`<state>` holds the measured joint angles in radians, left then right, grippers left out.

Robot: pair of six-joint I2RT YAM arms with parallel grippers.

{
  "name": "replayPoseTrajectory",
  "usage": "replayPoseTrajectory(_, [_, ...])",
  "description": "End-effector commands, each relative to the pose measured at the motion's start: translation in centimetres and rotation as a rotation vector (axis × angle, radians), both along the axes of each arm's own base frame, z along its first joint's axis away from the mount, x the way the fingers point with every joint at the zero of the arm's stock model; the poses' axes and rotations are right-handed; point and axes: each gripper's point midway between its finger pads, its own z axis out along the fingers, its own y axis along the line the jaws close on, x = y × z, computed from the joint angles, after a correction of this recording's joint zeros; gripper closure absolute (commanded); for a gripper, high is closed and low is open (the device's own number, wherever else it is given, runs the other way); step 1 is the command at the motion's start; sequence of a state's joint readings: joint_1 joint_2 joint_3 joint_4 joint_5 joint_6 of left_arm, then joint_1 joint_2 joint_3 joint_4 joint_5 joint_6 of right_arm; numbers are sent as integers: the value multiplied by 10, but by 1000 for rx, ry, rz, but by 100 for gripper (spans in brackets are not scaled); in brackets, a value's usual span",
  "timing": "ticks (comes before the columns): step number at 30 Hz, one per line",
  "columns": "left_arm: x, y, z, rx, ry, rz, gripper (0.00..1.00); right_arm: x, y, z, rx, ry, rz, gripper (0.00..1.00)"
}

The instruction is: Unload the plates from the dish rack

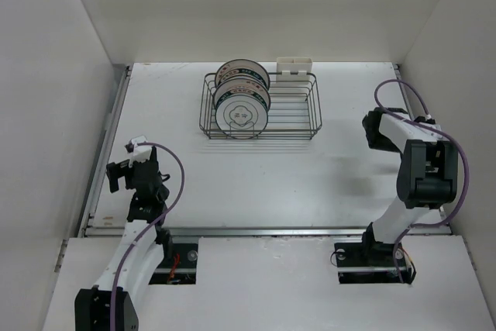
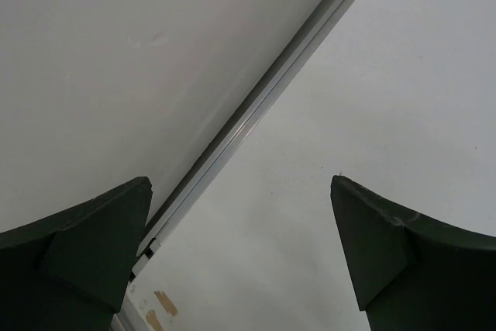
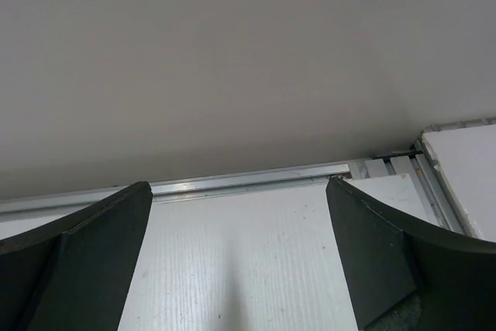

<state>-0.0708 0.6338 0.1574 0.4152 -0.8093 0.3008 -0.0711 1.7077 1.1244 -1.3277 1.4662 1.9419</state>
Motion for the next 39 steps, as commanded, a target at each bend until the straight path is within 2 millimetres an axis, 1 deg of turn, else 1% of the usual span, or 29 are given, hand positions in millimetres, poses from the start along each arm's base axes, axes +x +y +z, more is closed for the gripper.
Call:
replayPoseTrajectory(1, [5, 2, 22, -15, -92, 21, 0, 3, -5, 25, -57, 15, 16, 0])
replayPoseTrajectory(7, [6, 2, 20, -14, -83, 21, 0, -7, -4, 52, -56, -80, 12, 0])
replayPoseTrajectory(10, [8, 1, 21, -13, -73, 21, 0, -8, 4, 84, -57, -124, 44, 0])
replayPoseTrajectory(11, [9, 2, 25, -8, -77, 20, 0, -9, 7, 103, -67, -167, 60, 0])
replayPoseTrajectory(13, [15, -6, 40, 7, -65, -53, 0, -9, 15, 121, -40, -153, 92, 0])
replayPoseTrajectory(14, [12, -9, 35, 11, 19, -87, 0, -1, 25, 134, 27, -211, 123, 0])
replayPoseTrajectory(15, [16, -13, 65, 4, -17, -120, 0, 0, 31, 140, 64, -172, 154, 0])
replayPoseTrajectory(16, [17, -18, 76, 10, -3, -159, 0, 3, 37, 148, 97, -171, 184, 0])
replayPoseTrajectory(17, [12, -18, 78, -9, 38, -157, 0, 10, 50, 153, 138, -163, 238, 0])
replayPoseTrajectory(18, [10, -19, 91, -26, 26, -153, 0, 14, 55, 169, 137, -182, 268, 0])
replayPoseTrajectory(19, [6, -19, 128, -36, -33, -152, 0, 16, 62, 172, 145, -145, 304, 0])
replayPoseTrajectory(20, [10, -30, 136, -52, -11, -231, 0, 16, 68, 178, 145, -146, 335, 0])
replayPoseTrajectory(21, [3, -37, 132, -61, 70, -281, 0, 21, 81, 185, 139, -145, 387, 0])
replayPoseTrajectory(22, [1, -44, 160, -54, 45, -343, 0, 16, 85, 193, 125, -153, 412, 0])
replayPoseTrajectory(23, [2, -62, 166, -60, 66, -463, 0, 16, 91, 201, 112, -146, 444, 0])
replayPoseTrajectory(25, [-9, -77, 166, -37, 183, -591, 0, 18, 109, 217, 73, -115, 541, 0])
replayPoseTrajectory(26, [-16, -85, 192, -15, 163, -652, 0, 22, 118, 221, 57, -69, 590, 0])
replayPoseTrajectory(27, [-15, -96, 195, -19, 199, -723, 0, 23, 124, 223, 43, -69, 606, 0])
replayPoseTrajectory(28, [-25, -97, 211, -15, 211, -735, 0, 22, 134, 218, 57, -42, 657, 0])
replayPoseTrajectory(30, [-28, -95, 221, -21, 237, -726, 0, 19, 136, 219, 71, -66, 676, 0])
replayPoseTrajectory(31, [-25, -95, 214, -43, 310, -725, 0, 20, 139, 218, 98, -88, 696, 0])
replayPoseTrajectory(32, [-26, -95, 216, -50, 335, -725, 0, 18, 139, 218, 111, -110, 705, 0])
replayPoseTrajectory(33, [-29, -97, 231, -39, 330, -742, 0, 21, 142, 220, 117, -115, 725, 0])
replayPoseTrajectory(34, [-22, -111, 225, -60, 395, -828, 0, 23, 144, 223, 120, -117, 746, 0])
replayPoseTrajectory(35, [-35, -119, 212, -82, 500, -894, 0, 28, 149, 219, 137, -102, 784, 0])
replayPoseTrajectory(36, [-38, -126, 222, -75, 500, -948, 0, 31, 152, 226, 140, -130, 813, 0])
replayPoseTrajectory(37, [-38, -138, 221, -107, 510, -1011, 0, 36, 154, 224, 148, -127, 828, 0])
replayPoseTrajectory(38, [-34, -143, 214, -134, 555, -1042, 0, 43, 165, 222, 182, -132, 889, 0])
replayPoseTrajectory(39, [-31, -149, 215, -148, 555, -1071, 0, 52, 170, 230, 183, -169, 933, 0])
